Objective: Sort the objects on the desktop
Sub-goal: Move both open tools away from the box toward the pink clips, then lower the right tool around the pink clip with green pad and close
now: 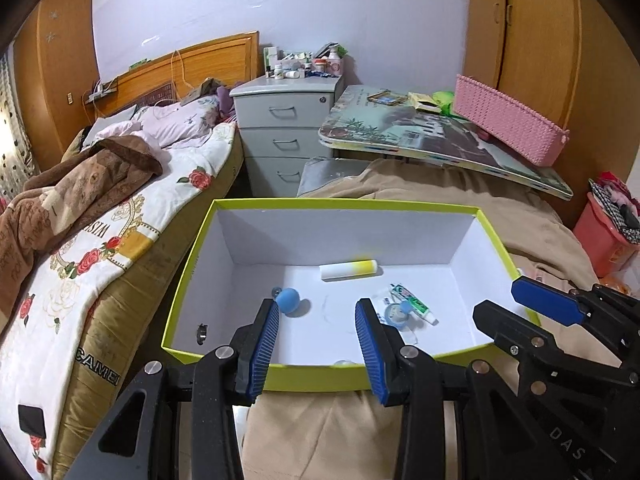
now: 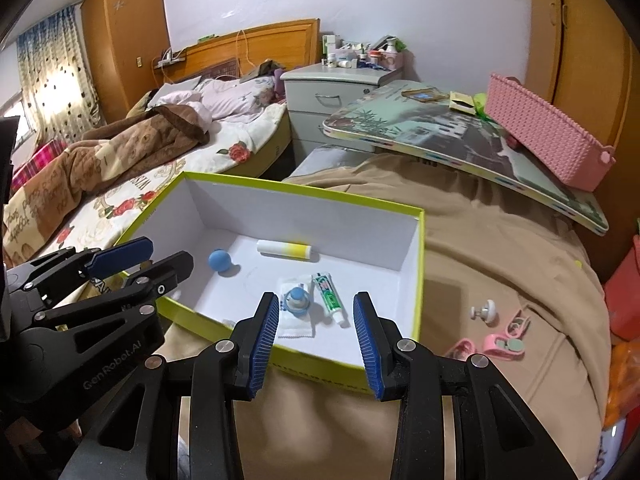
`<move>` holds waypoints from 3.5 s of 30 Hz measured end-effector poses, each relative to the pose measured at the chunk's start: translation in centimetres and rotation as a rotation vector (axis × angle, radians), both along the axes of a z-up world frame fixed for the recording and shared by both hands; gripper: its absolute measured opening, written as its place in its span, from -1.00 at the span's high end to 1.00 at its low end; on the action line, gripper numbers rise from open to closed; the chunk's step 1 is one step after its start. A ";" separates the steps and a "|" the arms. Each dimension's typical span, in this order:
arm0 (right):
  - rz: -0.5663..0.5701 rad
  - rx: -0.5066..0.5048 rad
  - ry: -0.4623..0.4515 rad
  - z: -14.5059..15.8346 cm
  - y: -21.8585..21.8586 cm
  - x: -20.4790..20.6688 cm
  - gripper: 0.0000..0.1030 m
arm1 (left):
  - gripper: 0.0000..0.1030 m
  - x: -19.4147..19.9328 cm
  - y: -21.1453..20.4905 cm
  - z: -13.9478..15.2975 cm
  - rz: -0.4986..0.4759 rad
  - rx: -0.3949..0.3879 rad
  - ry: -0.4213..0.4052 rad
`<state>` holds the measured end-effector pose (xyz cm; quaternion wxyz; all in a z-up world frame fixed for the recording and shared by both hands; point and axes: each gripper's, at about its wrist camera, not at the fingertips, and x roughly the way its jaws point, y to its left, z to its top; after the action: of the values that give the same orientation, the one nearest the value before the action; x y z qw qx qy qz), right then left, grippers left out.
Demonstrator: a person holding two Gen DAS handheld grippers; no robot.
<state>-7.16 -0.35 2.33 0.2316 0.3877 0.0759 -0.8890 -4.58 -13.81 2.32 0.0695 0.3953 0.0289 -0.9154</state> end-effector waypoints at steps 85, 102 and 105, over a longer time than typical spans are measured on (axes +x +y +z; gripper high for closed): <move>-0.214 -0.080 -0.066 -8.1 20.8 -2.1 0.22 | 0.21 1.2 18.6 -3.2 -0.520 0.054 -0.025; -0.047 -0.067 -0.088 -9.3 19.1 -8.0 0.22 | 0.21 1.1 18.7 -5.1 -0.545 0.071 -0.087; -0.033 -0.076 -0.116 -9.8 18.7 -8.8 0.22 | 0.21 0.9 18.6 -5.4 -0.540 0.080 -0.098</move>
<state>-15.95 18.40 -7.44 0.2353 0.4306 0.0224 -0.8710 -3.71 4.76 -3.05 -0.1912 0.4352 -0.0447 -0.8787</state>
